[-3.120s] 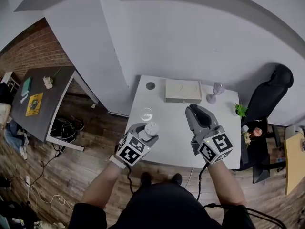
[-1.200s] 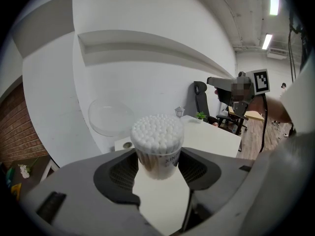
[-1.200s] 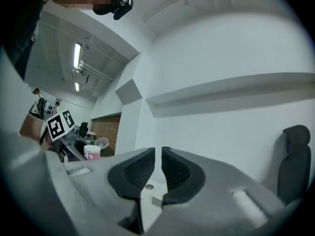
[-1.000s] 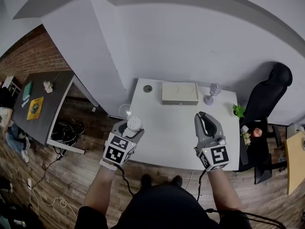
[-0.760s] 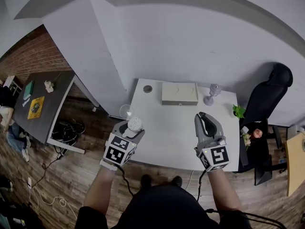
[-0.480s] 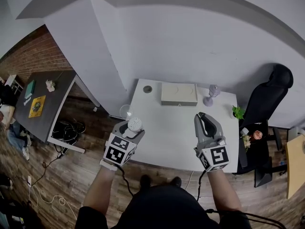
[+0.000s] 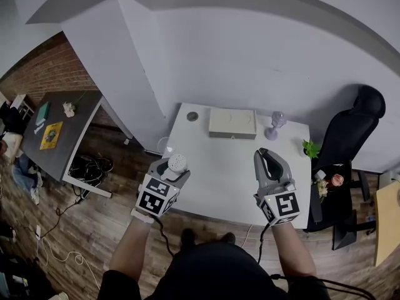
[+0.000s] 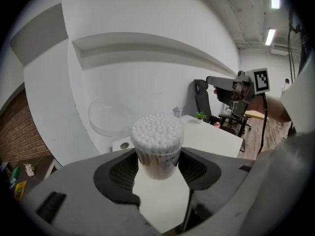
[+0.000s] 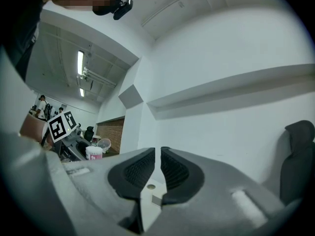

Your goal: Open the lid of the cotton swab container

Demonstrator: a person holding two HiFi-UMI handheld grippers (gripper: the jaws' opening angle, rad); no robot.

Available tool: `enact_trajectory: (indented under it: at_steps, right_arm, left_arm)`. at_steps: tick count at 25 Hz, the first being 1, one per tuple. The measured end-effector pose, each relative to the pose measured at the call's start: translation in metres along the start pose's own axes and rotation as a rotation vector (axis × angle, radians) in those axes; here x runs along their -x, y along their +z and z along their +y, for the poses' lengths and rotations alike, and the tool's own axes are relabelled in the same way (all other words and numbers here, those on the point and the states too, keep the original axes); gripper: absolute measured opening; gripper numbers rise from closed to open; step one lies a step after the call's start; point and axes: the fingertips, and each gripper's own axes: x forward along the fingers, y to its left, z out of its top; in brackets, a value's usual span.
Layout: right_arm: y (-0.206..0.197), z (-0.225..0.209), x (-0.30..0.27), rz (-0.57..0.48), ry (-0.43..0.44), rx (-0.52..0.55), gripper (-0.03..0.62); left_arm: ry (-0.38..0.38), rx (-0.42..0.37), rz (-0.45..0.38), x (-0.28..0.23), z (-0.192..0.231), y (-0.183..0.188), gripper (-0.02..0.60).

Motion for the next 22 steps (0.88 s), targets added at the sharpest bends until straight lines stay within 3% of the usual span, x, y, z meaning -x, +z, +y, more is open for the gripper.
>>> enact_trajectory:
  at_steps: [22]
  right_arm:
    - [-0.002,-0.021,0.026,-0.027,0.071,-0.030,0.023]
  left_arm:
    - [0.048,0.001,0.010,0.001,-0.043,0.011,0.249]
